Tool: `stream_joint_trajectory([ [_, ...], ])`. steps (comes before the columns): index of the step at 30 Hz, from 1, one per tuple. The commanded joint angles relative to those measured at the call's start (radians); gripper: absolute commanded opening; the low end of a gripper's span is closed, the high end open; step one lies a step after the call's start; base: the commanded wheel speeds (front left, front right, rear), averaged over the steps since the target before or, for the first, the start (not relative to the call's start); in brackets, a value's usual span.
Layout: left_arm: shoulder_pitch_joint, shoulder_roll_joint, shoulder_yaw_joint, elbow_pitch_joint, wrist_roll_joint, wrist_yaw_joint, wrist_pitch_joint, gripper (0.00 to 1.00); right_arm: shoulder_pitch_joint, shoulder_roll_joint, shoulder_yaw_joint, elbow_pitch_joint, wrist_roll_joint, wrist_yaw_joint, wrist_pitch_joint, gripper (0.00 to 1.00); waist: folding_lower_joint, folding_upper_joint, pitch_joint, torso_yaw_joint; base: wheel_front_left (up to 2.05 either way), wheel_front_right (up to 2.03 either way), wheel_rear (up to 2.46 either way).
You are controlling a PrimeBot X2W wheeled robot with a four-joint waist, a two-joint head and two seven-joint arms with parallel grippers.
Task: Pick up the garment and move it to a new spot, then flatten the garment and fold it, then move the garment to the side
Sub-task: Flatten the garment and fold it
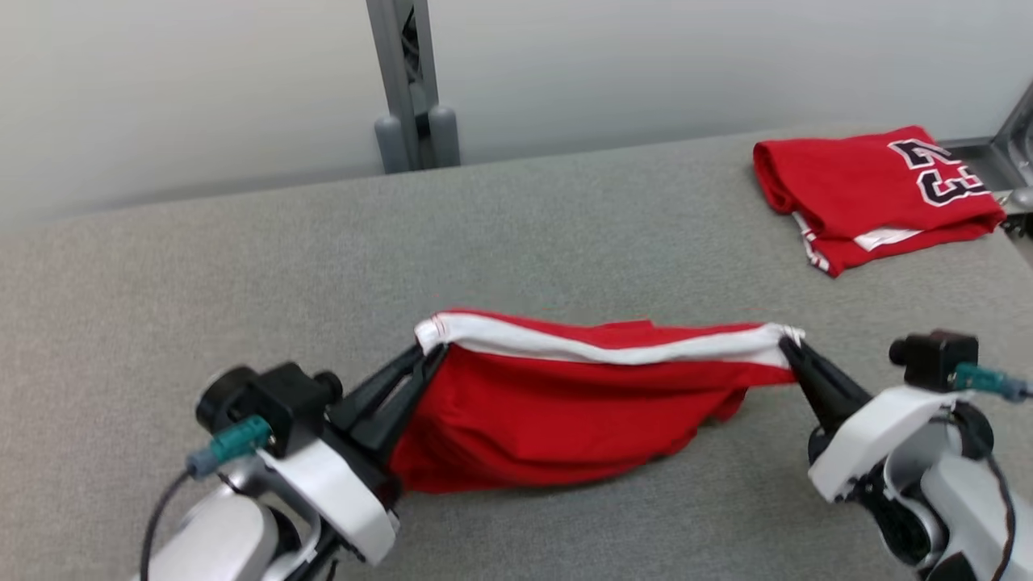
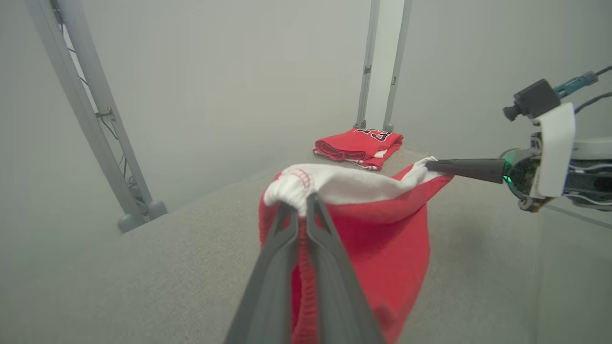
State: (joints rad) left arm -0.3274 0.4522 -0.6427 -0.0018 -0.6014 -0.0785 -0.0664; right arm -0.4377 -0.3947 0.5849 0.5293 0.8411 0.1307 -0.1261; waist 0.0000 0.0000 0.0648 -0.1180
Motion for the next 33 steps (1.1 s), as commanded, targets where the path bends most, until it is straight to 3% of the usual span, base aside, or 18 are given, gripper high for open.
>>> stream_joint_trajectory([
  [1, 0.007, -0.001, 0.002, 0.003, 0.008, 0.006, -0.009, 0.0, 0.005, -0.002, -0.003, 0.009, -0.008, 0.0, -0.016, 0.35, 0.0, 0.0, 0.025, 0.015, 0.0, 0.0, 0.0],
  [2, 0.02, -0.009, -0.003, 0.011, 0.013, 0.012, -0.024, 0.0, 0.012, 0.006, 0.004, 0.037, -0.007, 0.0, -0.033, 0.48, 0.0, 0.0, 0.034, 0.021, 0.0, 0.0, 0.0],
  [3, 0.029, -0.014, -0.008, 0.02, 0.016, 0.016, -0.039, 0.0, 0.024, 0.016, 0.007, 0.059, 0.006, 0.0, -0.047, 0.95, 0.0, 0.0, 0.042, 0.029, 0.0, 0.0, 0.0],
  [4, 0.035, -0.016, -0.008, 0.029, 0.021, 0.02, -0.053, 0.0, 0.032, 0.022, 0.007, 0.072, 0.02, 0.0, -0.058, 1.0, 0.0, 0.0, 0.048, 0.036, 0.0, 0.0, 0.0],
  [12, 0.08, -0.038, -0.001, 0.061, 0.028, 0.047, -0.126, 0.0, 0.104, -0.015, 0.023, 0.032, 0.131, 0.0, -0.103, 1.0, 0.0, 0.0, 0.071, 0.059, 0.0, 0.0, 0.0],
  [18, 0.098, -0.044, -0.003, 0.058, 0.026, 0.061, -0.14, 0.0, 0.09, -0.051, 0.056, -0.029, 0.141, 0.0, -0.121, 1.0, 0.0, 0.0, 0.08, 0.057, 0.0, 0.0, 0.0],
  [30, 0.084, -0.066, -0.031, 0.071, 0.026, 0.061, -0.136, 0.0, 0.063, -0.064, 0.105, -0.012, 0.127, 0.0, -0.132, 0.99, 0.0, 0.0, 0.077, 0.089, 0.0, 0.0, 0.0],
  [31, 0.084, -0.066, -0.032, 0.071, 0.025, 0.062, -0.136, 0.0, 0.059, -0.063, 0.108, -0.01, 0.131, 0.0, -0.132, 0.87, 0.0, 0.0, 0.077, 0.09, 0.0, 0.0, 0.0],
  [32, 0.083, -0.066, -0.032, 0.071, 0.025, 0.062, -0.136, 0.0, 0.054, -0.063, 0.112, -0.006, 0.133, 0.0, -0.132, 0.56, 0.0, 0.0, 0.078, 0.091, 0.0, 0.0, 0.0],
  [33, 0.083, -0.065, -0.033, 0.07, 0.024, 0.063, -0.135, 0.0, 0.05, -0.063, 0.119, -0.003, 0.136, 0.0, -0.129, 0.38, 0.0, 0.0, 0.078, 0.092, 0.0, 0.0, 0.0],
])
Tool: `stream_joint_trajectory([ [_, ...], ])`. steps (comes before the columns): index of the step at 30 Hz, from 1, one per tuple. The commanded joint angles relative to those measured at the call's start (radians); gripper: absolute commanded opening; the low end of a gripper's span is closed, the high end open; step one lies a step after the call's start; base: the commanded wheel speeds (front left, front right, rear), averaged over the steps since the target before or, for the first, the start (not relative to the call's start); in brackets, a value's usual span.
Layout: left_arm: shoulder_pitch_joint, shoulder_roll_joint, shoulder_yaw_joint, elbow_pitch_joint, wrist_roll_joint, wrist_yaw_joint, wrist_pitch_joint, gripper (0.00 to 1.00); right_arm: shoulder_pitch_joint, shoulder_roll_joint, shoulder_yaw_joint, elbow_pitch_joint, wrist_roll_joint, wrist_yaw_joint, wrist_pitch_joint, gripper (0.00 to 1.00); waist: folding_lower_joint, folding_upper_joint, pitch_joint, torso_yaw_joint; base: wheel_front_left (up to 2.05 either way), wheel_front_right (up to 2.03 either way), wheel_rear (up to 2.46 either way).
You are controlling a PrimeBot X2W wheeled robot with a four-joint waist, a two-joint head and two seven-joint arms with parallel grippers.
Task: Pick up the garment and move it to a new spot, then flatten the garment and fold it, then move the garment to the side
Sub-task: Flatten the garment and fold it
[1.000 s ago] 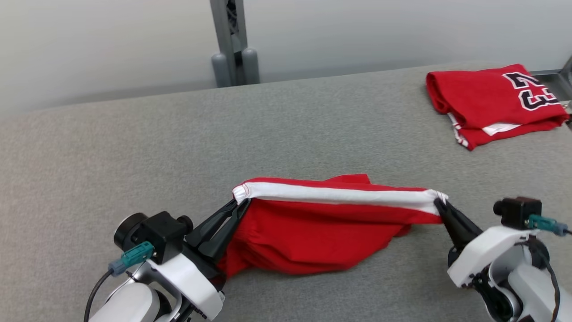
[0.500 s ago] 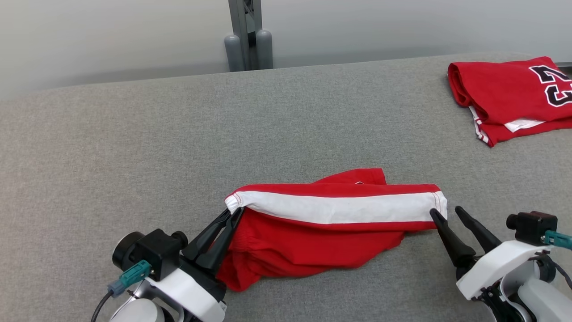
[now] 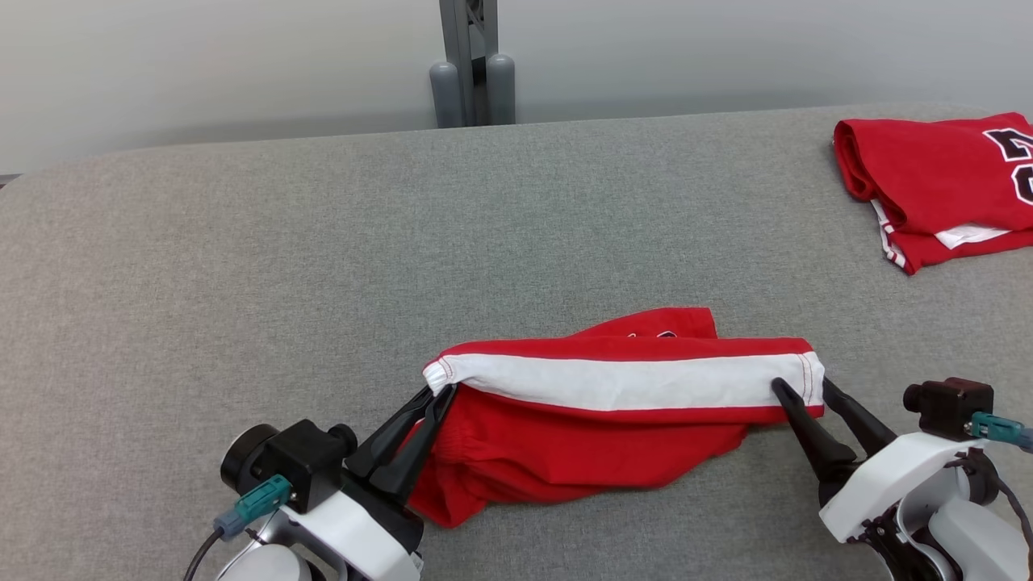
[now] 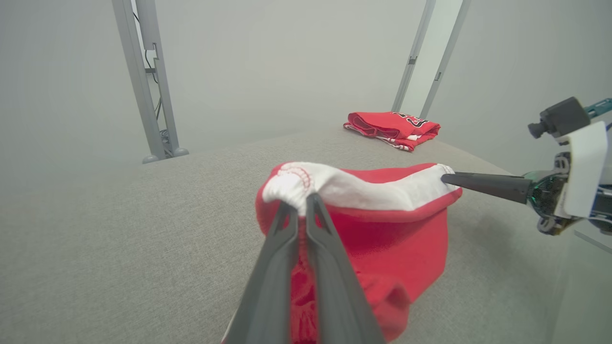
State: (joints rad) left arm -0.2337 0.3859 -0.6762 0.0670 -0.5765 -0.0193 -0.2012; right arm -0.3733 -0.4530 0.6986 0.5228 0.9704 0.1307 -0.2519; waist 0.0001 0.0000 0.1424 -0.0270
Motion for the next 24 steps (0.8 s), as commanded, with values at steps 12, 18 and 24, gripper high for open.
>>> stream_joint_trajectory([
  [12, -0.01, 0.009, 0.011, -0.005, -0.007, 0.01, -0.015, 0.0, -0.013, -0.05, -0.033, -0.035, 0.004, 0.0, -0.015, 0.0, -0.0001, 0.0, -0.016, 0.001, 0.0, 0.0, 0.0],
  [18, -0.031, 0.034, 0.051, -0.061, -0.043, -0.005, -0.013, 0.0, -0.006, -0.096, -0.148, -0.177, 0.023, 0.0, -0.014, 0.0, -0.0001, 0.0, -0.041, -0.021, 0.0, 0.0, 0.0],
  [24, -0.129, 0.082, 0.092, -0.15, -0.086, -0.045, 0.049, 0.0, -0.074, -0.168, -0.22, -0.299, 0.076, 0.0, 0.01, 0.0, -0.0001, 0.0, -0.084, -0.038, 0.0, 0.0, 0.0],
])
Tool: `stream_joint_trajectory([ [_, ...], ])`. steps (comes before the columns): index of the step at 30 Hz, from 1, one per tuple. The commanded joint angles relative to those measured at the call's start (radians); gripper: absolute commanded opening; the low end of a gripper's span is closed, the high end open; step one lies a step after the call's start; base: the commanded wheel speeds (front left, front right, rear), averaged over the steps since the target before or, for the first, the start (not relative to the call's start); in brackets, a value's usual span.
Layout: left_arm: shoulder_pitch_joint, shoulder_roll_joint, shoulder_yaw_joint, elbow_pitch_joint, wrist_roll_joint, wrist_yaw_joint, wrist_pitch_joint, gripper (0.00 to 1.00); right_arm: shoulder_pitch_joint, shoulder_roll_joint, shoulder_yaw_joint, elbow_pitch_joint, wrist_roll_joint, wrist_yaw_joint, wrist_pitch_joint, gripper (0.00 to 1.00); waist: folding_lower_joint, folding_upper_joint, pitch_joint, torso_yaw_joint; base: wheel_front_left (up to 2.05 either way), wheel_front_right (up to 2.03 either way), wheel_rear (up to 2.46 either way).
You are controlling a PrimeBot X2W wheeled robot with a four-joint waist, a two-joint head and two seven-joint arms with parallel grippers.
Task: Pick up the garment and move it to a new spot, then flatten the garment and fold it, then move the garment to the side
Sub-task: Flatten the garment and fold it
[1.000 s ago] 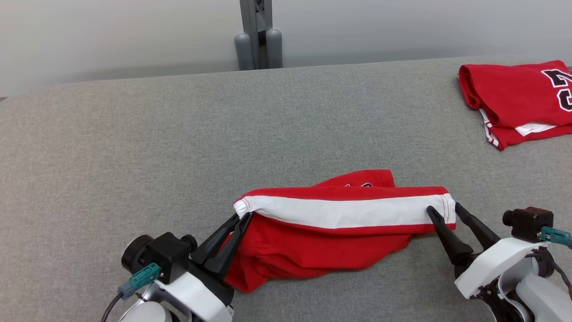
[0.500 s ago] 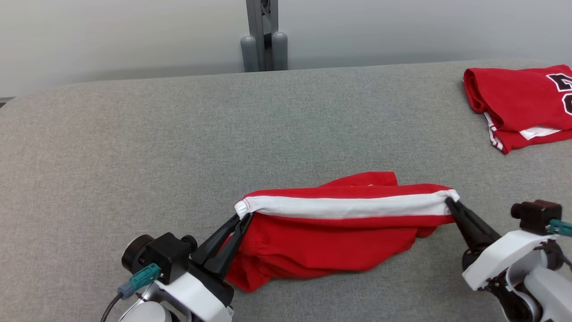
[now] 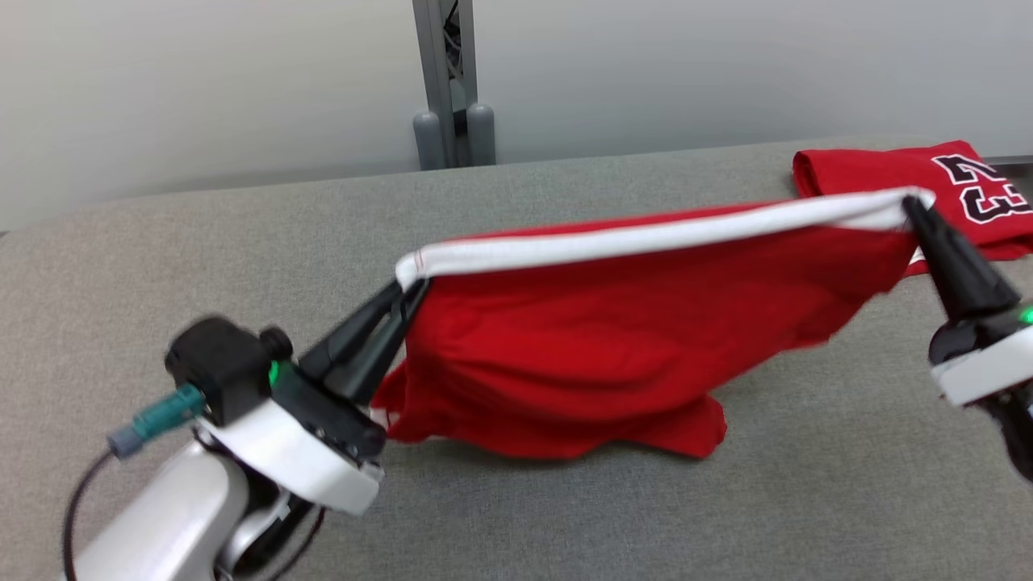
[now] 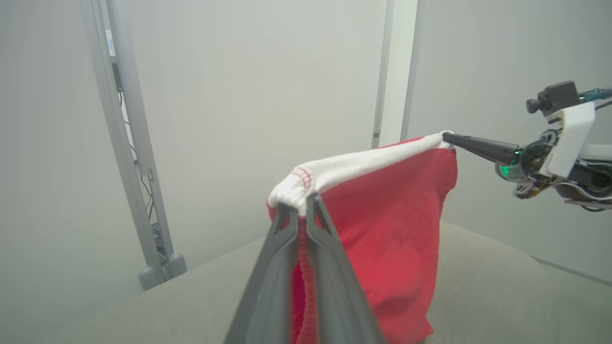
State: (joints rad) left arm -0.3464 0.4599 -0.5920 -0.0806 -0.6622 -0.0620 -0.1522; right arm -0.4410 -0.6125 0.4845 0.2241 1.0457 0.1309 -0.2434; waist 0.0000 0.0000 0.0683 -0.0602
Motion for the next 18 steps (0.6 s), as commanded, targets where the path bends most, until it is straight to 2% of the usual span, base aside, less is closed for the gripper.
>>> stream_joint_trajectory([
  [1, -0.041, 0.018, 0.012, -0.015, -0.002, -0.009, 0.015, 0.0, -0.025, -0.023, -0.01, -0.012, -0.002, 0.0, 0.011, 0.0, 0.0, 0.0, -0.017, -0.006, 0.0, 0.0, 0.0],
  [6, -0.182, 0.036, 0.034, -0.057, -0.052, -0.036, 0.097, 0.0, -0.15, -0.065, -0.026, -0.051, -0.03, 0.0, 0.058, 0.0, 0.0, 0.0, -0.034, -0.012, 0.0, 0.0, 0.0],
  [10, -0.305, 0.032, 0.035, -0.045, -0.106, -0.053, 0.163, 0.0, -0.263, -0.07, -0.021, -0.051, -0.051, 0.0, 0.097, 0.0, 0.0, 0.0, -0.03, -0.012, 0.0, 0.0, 0.0],
  [14, -0.429, 0.02, 0.023, 0.008, -0.166, -0.063, 0.219, 0.0, -0.386, -0.043, -0.006, -0.009, -0.068, 0.0, 0.133, 0.0, 0.0, 0.0, 0.005, -0.015, 0.0, 0.0, 0.0],
  [18, -0.569, -0.001, -0.008, 0.124, -0.17, -0.067, 0.241, 0.0, -0.525, 0.011, 0.04, 0.085, -0.093, 0.0, 0.161, 0.0, 0.0, 0.0, 0.071, -0.02, 0.0, 0.0, 0.0],
])
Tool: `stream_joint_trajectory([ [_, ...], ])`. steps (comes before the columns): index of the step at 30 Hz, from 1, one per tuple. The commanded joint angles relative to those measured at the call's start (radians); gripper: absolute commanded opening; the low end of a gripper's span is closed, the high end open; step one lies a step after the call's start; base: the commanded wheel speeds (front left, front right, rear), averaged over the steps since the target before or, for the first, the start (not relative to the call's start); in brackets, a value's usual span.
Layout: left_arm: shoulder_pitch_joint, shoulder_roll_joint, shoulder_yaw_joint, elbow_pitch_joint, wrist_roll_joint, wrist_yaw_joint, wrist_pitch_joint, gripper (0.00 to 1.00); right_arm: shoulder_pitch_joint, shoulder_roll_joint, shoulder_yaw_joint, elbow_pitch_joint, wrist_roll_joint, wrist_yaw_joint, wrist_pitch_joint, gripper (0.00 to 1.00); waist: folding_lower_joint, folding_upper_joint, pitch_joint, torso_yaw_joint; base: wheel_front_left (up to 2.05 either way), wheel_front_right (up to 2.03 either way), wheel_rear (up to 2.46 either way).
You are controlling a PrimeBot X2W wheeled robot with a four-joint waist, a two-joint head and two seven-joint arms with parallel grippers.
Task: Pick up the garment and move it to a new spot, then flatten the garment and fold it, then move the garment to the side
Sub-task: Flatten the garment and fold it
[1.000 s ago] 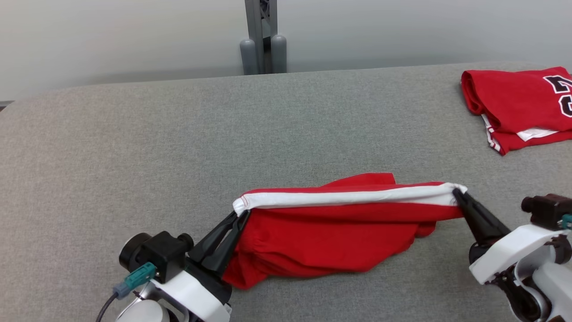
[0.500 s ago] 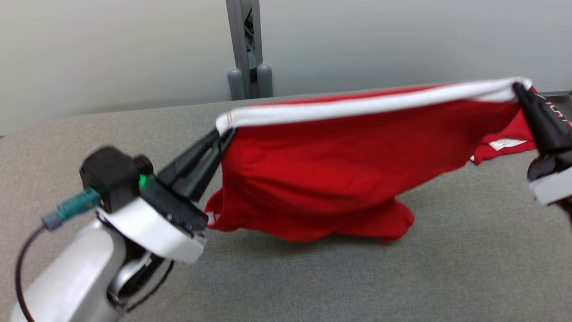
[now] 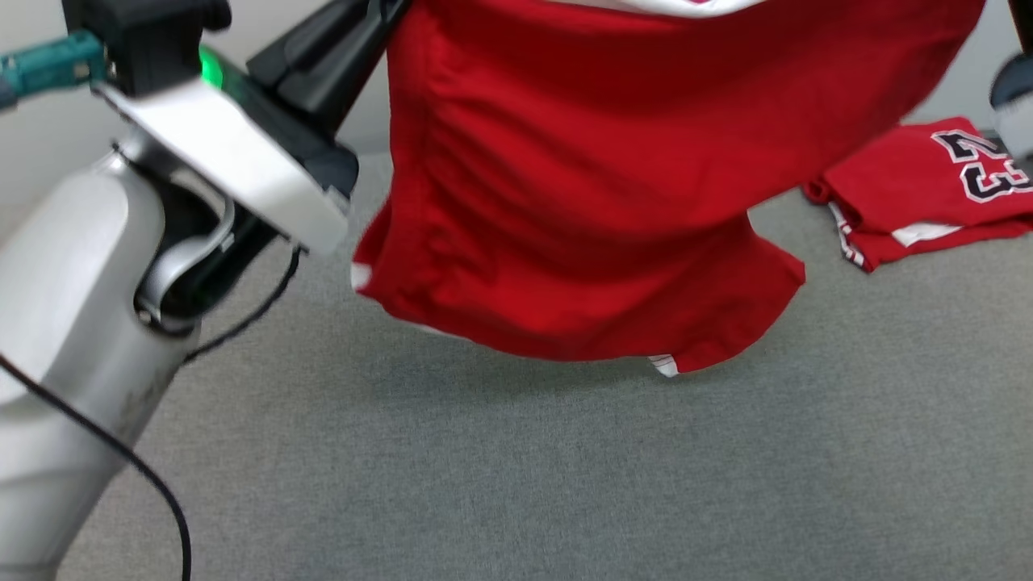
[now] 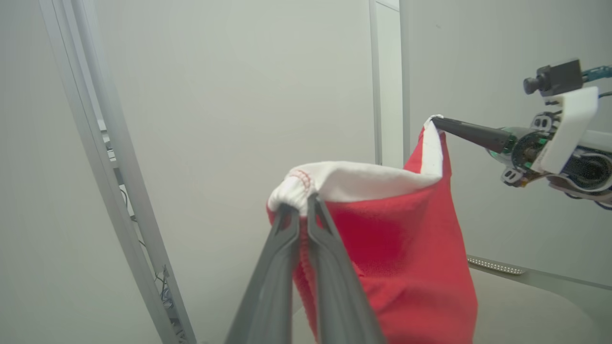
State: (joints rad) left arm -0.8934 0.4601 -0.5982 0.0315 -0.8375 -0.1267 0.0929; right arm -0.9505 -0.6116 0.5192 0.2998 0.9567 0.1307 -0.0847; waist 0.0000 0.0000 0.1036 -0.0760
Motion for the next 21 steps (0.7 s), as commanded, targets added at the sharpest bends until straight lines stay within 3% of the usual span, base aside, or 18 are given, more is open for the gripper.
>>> stream_joint_trajectory([
  [1, -0.063, -0.009, -0.011, 0.044, 0.016, -0.004, -0.012, 0.0, -0.056, 0.024, 0.014, 0.042, -0.009, 0.0, 0.002, 0.0, 0.0, 0.0, 0.059, -0.005, 0.0, 0.0, 0.0],
  [6, -0.305, -0.056, -0.085, 0.235, 0.087, -0.003, -0.109, 0.0, -0.275, 0.087, 0.055, 0.228, -0.035, 0.0, -0.04, 0.0, 0.0, 0.0, 0.204, 0.005, 0.0, 0.0, 0.0],
  [15, -0.661, -0.123, -0.175, 0.548, 0.28, -0.003, -0.353, 0.0, -0.575, 0.118, 0.106, 0.403, -0.045, 0.0, -0.163, 0.0, 0.0, 0.0, 0.394, -0.013, 0.0, 0.0, 0.0],
  [21, -0.688, -0.128, -0.151, 0.485, 0.398, -0.003, -0.356, 0.0, -0.637, 0.133, 0.109, 0.406, -0.063, 0.0, -0.182, 0.0, 0.0, 0.0, 0.508, -0.042, 0.0, 0.0, 0.0],
])
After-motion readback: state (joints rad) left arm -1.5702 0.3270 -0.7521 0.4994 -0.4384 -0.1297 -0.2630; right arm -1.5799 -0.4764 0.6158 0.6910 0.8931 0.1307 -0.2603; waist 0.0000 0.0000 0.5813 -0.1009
